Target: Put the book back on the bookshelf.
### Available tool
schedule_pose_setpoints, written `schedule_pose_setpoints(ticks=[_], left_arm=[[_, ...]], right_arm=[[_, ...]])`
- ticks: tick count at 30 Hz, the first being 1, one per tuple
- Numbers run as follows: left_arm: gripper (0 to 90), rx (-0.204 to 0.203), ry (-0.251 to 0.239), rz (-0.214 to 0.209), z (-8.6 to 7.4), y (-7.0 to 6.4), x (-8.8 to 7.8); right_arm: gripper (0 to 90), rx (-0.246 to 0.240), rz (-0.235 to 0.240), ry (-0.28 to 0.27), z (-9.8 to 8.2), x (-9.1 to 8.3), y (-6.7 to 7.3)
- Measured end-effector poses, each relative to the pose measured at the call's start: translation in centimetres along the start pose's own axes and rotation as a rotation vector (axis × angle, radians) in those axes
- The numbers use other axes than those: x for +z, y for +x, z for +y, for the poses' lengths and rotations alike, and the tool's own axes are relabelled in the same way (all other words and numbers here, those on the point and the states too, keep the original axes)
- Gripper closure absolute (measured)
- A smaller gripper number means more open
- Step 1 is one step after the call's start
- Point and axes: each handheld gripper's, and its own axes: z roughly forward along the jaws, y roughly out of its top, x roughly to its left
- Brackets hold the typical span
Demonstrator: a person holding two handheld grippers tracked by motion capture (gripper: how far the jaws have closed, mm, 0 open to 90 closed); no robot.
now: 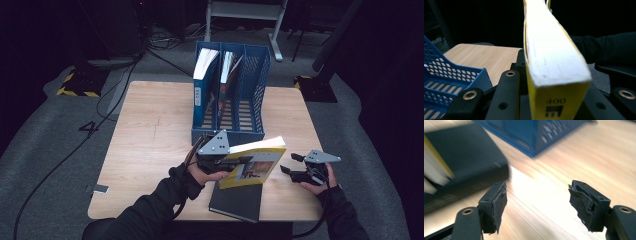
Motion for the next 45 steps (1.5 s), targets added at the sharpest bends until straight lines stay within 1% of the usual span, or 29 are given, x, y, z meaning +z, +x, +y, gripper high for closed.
schedule_pose_setpoints(ticks=[1, 3, 8, 11, 12, 13, 14, 15, 17, 19, 20, 22, 23, 24, 25, 26, 27, 28, 31, 33, 35, 38, 39, 40, 41, 42, 43, 44, 45], left_arm=[[74.7, -0.006, 0.001, 0.006, 0.0, 0.1, 0.0], [74.8, -0.014, 0.002, 0.014, 0.2, 0.3, 0.2], [75.2, -0.015, 0.014, 0.061, 0.8, 0.7, 0.9], [75.3, -0.008, 0.020, 0.099, 1.3, 1.1, 1.1], [75.3, -0.008, 0.020, 0.099, 1.3, 1.1, 1.1], [75.3, -0.010, 0.016, 0.110, 1.5, 1.3, 1.1], [75.3, -0.022, 0.002, 0.132, 1.9, 1.8, 0.9], [75.3, -0.022, 0.002, 0.132, 1.9, 1.8, 0.9], [75.3, -0.034, -0.011, 0.161, 2.4, 2.4, 0.4], [75.3, -0.051, -0.028, 0.199, 2.9, 3.0, -0.1], [75.4, -0.059, -0.040, 0.237, 3.5, 3.6, -0.9], [75.3, -0.073, -0.055, 0.274, 3.9, 4.4, -1.7], [75.4, -0.088, -0.060, 0.291, 4.1, 4.8, -2.1], [75.3, -0.088, -0.060, 0.291, 4.1, 4.8, -2.1], [75.3, -0.103, -0.067, 0.333, 4.5, 5.5, -2.7], [75.4, -0.103, -0.067, 0.333, 4.5, 5.5, -2.7], [75.4, -0.105, -0.062, 0.366, 4.7, 6.0, -3.1], [75.4, -0.112, -0.057, 0.388, 4.9, 6.4, -3.2], [75.4, -0.136, -0.046, 0.445, 5.2, 7.3, -3.3], [75.4, -0.160, -0.040, 0.472, 5.4, 8.0, -3.4], [75.4, -0.171, -0.031, 0.481, 5.5, 8.4, -3.3], [75.3, -0.203, -0.014, 0.512, 5.5, 9.3, -2.9], [75.4, -0.212, -0.005, 0.529, 5.5, 9.6, -2.7], [75.4, -0.212, -0.005, 0.529, 5.5, 9.6, -2.7], [75.4, -0.212, 0.003, 0.544, 5.5, 9.8, -2.5], [75.4, -0.223, 0.009, 0.572, 5.4, 10.3, -2.2], [75.4, -0.223, 0.009, 0.572, 5.4, 10.3, -2.2], [75.4, -0.229, 0.013, 0.587, 5.3, 10.6, -2.0], [75.4, -0.239, 0.016, 0.592, 5.3, 10.8, -1.9]], right_arm=[[29.5, 0.004, -0.003, 0.012, -0.2, 0.2, -0.2], [29.3, 0.025, -0.026, 0.040, -0.6, 0.5, -0.7], [29.3, 0.061, -0.039, 0.053, -1.3, 0.7, -1.4], [29.1, 0.065, -0.038, 0.073, -1.5, 1.0, -1.4], [29.1, 0.065, -0.036, 0.074, -1.5, 1.1, -1.4], [29.1, 0.065, -0.036, 0.074, -1.5, 1.1, -1.4], [29.0, 0.063, -0.035, 0.072, -1.5, 1.1, -1.3], [29.0, 0.060, -0.036, 0.074, -1.5, 1.1, -1.3], [29.0, 0.059, -0.035, 0.076, -1.5, 1.2, -1.3], [29.0, 0.060, -0.031, 0.075, -1.5, 1.2, -1.3], [29.0, 0.056, -0.032, 0.076, -1.5, 1.3, -1.2], [29.0, 0.056, -0.032, 0.081, -1.5, 1.4, -1.1], [29.0, 0.055, -0.029, 0.082, -1.5, 1.4, -1.1], [29.1, 0.054, -0.029, 0.081, -1.5, 1.4, -1.0], [29.1, 0.051, -0.032, 0.082, -1.5, 1.5, -1.0], [29.1, 0.051, -0.032, 0.082, -1.5, 1.5, -1.0], [29.1, 0.050, -0.033, 0.083, -1.5, 1.5, -1.0], [29.1, 0.051, -0.032, 0.080, -1.5, 1.4, -1.0], [29.3, 0.051, -0.036, 0.081, -1.5, 1.4, -1.0], [29.4, 0.049, -0.037, 0.082, -1.5, 1.4, -0.9], [29.4, 0.046, -0.034, 0.083, -1.5, 1.4, -0.9], [29.5, 0.042, -0.034, 0.082, -1.5, 1.4, -0.9], [29.5, 0.041, -0.034, 0.082, -1.5, 1.4, -0.9], [29.6, 0.042, -0.035, 0.081, -1.5, 1.4, -0.9], [29.6, 0.042, -0.035, 0.081, -1.5, 1.4, -0.9], [29.6, 0.038, -0.036, 0.082, -1.5, 1.4, -0.8], [29.6, 0.038, -0.036, 0.082, -1.5, 1.4, -0.8], [29.7, 0.035, -0.037, 0.082, -1.5, 1.4, -0.8], [29.7, 0.032, -0.037, 0.082, -1.5, 1.5, -0.7]])
